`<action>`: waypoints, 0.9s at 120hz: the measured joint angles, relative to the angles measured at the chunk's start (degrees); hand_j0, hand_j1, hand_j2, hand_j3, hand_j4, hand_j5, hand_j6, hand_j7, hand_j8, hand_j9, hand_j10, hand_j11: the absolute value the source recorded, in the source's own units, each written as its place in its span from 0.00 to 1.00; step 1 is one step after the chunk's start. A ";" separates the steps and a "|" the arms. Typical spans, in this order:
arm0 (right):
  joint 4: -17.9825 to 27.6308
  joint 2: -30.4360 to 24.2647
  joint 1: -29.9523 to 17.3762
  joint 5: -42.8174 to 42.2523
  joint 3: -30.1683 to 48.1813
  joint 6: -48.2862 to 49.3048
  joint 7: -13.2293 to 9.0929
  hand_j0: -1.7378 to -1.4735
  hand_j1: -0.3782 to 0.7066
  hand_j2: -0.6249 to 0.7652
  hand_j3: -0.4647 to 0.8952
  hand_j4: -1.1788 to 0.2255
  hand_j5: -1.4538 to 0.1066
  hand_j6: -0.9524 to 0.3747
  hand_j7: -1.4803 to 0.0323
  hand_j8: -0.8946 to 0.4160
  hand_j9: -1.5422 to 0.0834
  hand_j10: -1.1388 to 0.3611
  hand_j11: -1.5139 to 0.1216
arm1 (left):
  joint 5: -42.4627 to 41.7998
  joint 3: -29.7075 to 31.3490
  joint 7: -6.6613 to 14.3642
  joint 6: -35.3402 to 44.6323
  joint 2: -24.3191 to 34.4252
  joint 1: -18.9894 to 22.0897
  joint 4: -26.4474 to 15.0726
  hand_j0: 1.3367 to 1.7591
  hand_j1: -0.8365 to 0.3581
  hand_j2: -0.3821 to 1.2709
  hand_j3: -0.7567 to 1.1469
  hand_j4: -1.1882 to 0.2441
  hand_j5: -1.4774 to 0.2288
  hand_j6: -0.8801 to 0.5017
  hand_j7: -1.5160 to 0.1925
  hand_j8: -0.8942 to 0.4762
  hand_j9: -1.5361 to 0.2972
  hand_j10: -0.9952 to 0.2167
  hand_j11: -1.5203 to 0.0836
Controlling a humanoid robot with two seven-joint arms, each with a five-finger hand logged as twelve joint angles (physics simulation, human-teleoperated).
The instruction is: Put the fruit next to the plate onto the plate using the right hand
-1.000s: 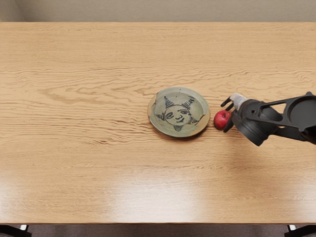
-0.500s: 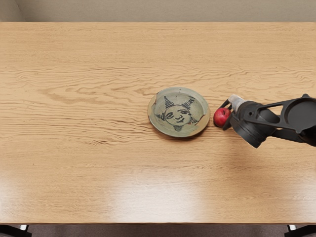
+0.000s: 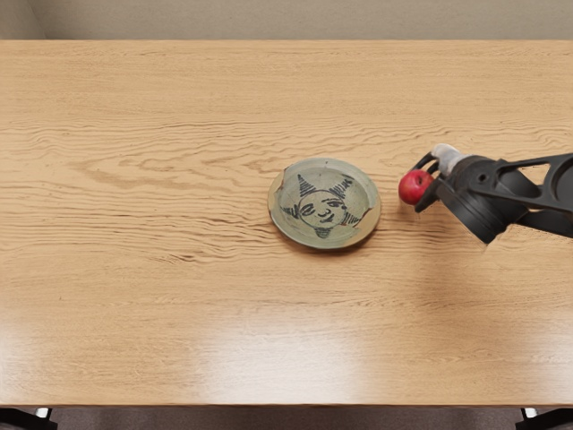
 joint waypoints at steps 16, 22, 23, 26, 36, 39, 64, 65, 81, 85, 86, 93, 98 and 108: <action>3.06 -1.51 3.41 0.41 1.68 0.02 0.01 0.31 0.62 0.55 0.34 0.48 0.41 0.39 0.44 0.28 0.44 0.37 0.42 | 0.00 0.00 0.00 0.00 0.00 0.01 0.00 0.76 0.75 0.26 0.40 0.66 0.68 0.46 0.70 0.47 0.67 0.62 0.75; 4.06 -1.75 4.36 0.56 2.52 0.02 0.02 0.31 0.62 0.55 0.34 0.48 0.41 0.39 0.44 0.28 0.44 0.37 0.42 | 0.00 0.00 0.00 0.00 0.00 0.01 0.00 0.76 0.75 0.26 0.40 0.66 0.68 0.46 0.70 0.47 0.67 0.62 0.75; 4.21 -1.77 4.49 0.61 2.65 0.03 0.02 0.31 0.62 0.55 0.34 0.48 0.41 0.39 0.44 0.28 0.44 0.37 0.42 | 0.00 0.00 0.00 0.00 0.00 0.01 0.00 0.76 0.75 0.26 0.40 0.66 0.68 0.46 0.70 0.47 0.67 0.62 0.75; 4.65 -1.82 4.81 0.75 3.15 0.03 0.02 0.31 0.62 0.55 0.34 0.48 0.41 0.39 0.44 0.28 0.44 0.37 0.42 | 0.00 0.00 0.00 0.00 0.00 0.00 0.00 0.76 0.75 0.26 0.40 0.66 0.68 0.46 0.70 0.47 0.67 0.62 0.75; 5.98 -1.80 5.47 1.06 4.43 0.05 0.03 0.30 0.62 0.55 0.34 0.48 0.41 0.39 0.44 0.28 0.44 0.36 0.42 | 0.00 0.00 0.00 0.00 0.00 -0.02 0.00 0.76 0.75 0.26 0.40 0.66 0.68 0.46 0.70 0.47 0.67 0.62 0.75; 6.30 -1.74 5.57 1.13 4.75 0.04 0.02 0.30 0.62 0.56 0.34 0.48 0.41 0.39 0.44 0.28 0.44 0.36 0.42 | 0.00 0.00 0.00 0.00 0.00 0.00 0.00 0.76 0.75 0.26 0.40 0.66 0.68 0.46 0.70 0.47 0.67 0.62 0.75; 8.17 1.75 5.64 1.96 7.15 0.03 0.01 0.30 0.62 0.55 0.34 0.48 0.41 0.40 0.45 0.29 0.44 0.36 0.42 | 0.00 0.00 0.00 0.00 0.00 0.00 0.00 0.76 0.75 0.26 0.40 0.66 0.68 0.46 0.70 0.47 0.67 0.62 0.75; 8.20 1.94 5.63 2.01 7.20 0.03 0.01 0.30 0.62 0.55 0.34 0.48 0.41 0.40 0.45 0.29 0.44 0.36 0.42 | 0.00 0.00 0.00 0.00 0.00 0.01 0.00 0.76 0.75 0.26 0.40 0.66 0.68 0.46 0.70 0.47 0.67 0.62 0.75; 8.36 4.39 5.17 2.44 7.66 0.05 0.03 0.30 0.60 0.52 0.34 0.48 0.41 0.40 0.45 0.28 0.44 0.36 0.42 | 0.00 0.00 0.00 0.00 0.00 0.00 0.00 0.76 0.75 0.26 0.40 0.66 0.68 0.46 0.70 0.47 0.67 0.62 0.75; 8.28 4.90 4.93 2.50 7.71 0.05 0.03 0.30 0.60 0.53 0.34 0.48 0.41 0.40 0.45 0.28 0.44 0.36 0.42 | 0.00 0.00 0.00 0.00 0.00 0.00 0.00 0.76 0.75 0.26 0.40 0.66 0.68 0.46 0.70 0.47 0.67 0.62 0.75; 8.26 5.01 4.87 2.52 7.72 0.05 0.03 0.30 0.60 0.54 0.34 0.48 0.41 0.40 0.45 0.28 0.44 0.36 0.42 | 0.00 0.00 0.00 0.00 0.00 0.00 0.00 0.76 0.75 0.26 0.40 0.66 0.68 0.46 0.70 0.47 0.67 0.62 0.75; 7.92 5.81 4.44 2.55 7.77 0.06 0.03 0.30 0.60 0.53 0.34 0.47 0.41 0.40 0.45 0.28 0.44 0.36 0.42 | 0.00 0.00 0.00 0.00 0.00 0.01 0.00 0.76 0.75 0.26 0.40 0.66 0.68 0.46 0.70 0.47 0.67 0.62 0.75; 7.48 6.36 4.17 2.50 7.79 0.06 0.04 0.30 0.60 0.53 0.34 0.47 0.41 0.39 0.45 0.27 0.44 0.36 0.42 | 0.00 0.00 0.00 0.00 0.00 0.01 0.00 0.76 0.75 0.26 0.40 0.66 0.68 0.46 0.70 0.47 0.67 0.62 0.75; 6.78 7.09 3.76 2.40 7.83 0.06 0.04 0.31 0.58 0.49 0.34 0.46 0.41 0.39 0.45 0.27 0.45 0.36 0.43 | 0.00 0.00 0.00 0.00 0.00 -0.04 0.00 0.76 0.75 0.26 0.40 0.66 0.68 0.46 0.70 0.47 0.67 0.62 0.75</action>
